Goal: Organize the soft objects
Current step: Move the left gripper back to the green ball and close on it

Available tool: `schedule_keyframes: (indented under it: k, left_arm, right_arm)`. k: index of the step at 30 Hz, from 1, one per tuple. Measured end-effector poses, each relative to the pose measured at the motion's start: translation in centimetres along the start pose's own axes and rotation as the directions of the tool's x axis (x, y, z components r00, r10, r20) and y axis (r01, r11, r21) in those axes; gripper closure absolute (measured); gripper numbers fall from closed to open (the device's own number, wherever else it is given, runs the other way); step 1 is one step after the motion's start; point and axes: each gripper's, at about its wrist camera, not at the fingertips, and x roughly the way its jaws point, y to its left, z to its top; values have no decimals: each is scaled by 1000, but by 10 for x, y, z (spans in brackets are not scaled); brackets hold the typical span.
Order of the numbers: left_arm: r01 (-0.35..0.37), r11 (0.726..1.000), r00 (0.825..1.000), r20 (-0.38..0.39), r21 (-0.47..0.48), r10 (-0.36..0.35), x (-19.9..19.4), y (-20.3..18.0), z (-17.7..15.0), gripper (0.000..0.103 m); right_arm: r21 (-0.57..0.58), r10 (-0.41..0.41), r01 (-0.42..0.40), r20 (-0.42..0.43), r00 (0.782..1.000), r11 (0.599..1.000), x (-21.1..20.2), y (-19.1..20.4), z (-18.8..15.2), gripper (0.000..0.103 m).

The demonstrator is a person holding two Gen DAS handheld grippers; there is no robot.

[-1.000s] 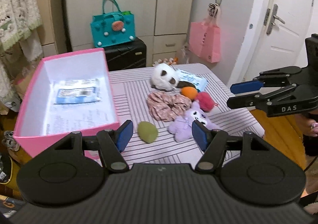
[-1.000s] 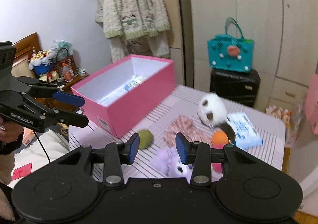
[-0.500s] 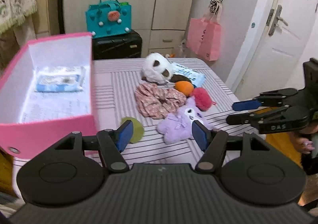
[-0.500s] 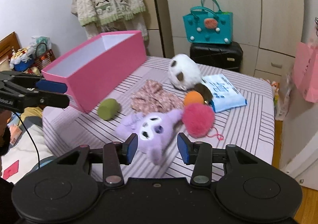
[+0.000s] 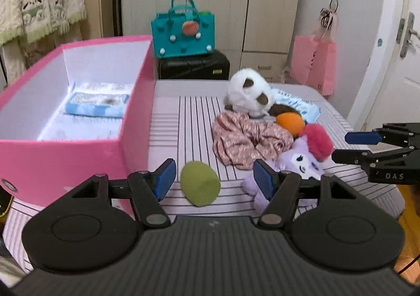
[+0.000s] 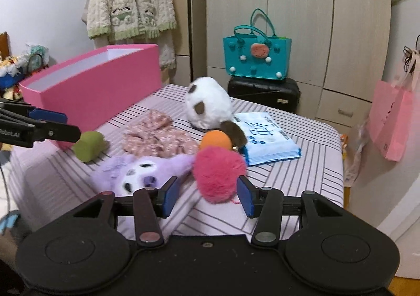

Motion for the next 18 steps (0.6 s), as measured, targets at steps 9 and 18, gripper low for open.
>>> schedule_keyframes:
  k: [9, 18]
  left_arm:
    - [-181, 978, 983, -18, 103, 184, 33, -15, -9, 39]
    - [-195, 981, 980, -48, 19, 195, 47, -9, -15, 57]
  right_arm:
    - [44, 4, -4, 15, 1000, 999, 16, -14, -2, 38]
    - [89, 35, -35, -1, 999, 995, 30, -22, -5, 38]
